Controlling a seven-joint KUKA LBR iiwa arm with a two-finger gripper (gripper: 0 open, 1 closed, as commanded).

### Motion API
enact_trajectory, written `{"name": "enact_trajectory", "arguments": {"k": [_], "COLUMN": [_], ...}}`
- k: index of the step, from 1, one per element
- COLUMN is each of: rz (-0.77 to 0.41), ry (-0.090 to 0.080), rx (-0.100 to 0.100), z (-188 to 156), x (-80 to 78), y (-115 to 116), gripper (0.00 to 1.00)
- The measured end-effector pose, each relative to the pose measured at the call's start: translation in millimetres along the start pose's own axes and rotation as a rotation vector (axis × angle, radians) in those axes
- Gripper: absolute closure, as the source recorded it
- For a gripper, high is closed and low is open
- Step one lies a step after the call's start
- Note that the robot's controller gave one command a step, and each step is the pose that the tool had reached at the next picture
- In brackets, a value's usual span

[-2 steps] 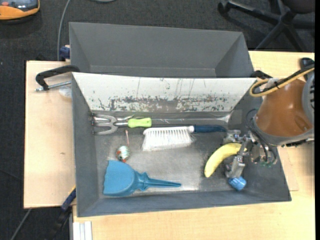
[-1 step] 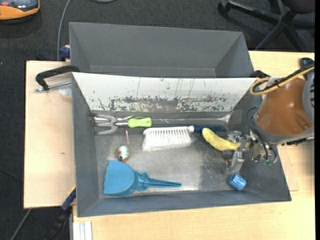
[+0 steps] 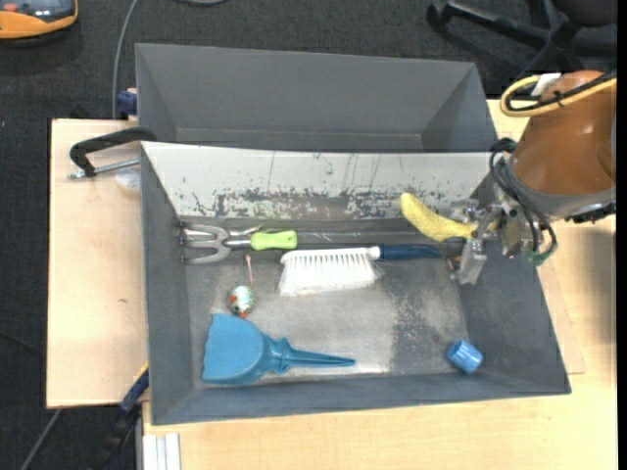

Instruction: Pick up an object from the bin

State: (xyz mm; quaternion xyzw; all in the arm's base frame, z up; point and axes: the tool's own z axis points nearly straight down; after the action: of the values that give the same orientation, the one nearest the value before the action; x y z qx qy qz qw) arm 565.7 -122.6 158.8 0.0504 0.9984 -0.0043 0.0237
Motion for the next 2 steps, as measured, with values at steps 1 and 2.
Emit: {"name": "enact_trajectory", "arguments": {"k": [1, 2], "rz": [-0.008, -0.222], "ry": [-0.018, -0.028], "rx": [0.002, 0.005], "z": [-154.1, -159.4], "x": [-2.4, -40.9], "y": [-3.4, -7.0], "gripper": [1.0, 1.0]}}
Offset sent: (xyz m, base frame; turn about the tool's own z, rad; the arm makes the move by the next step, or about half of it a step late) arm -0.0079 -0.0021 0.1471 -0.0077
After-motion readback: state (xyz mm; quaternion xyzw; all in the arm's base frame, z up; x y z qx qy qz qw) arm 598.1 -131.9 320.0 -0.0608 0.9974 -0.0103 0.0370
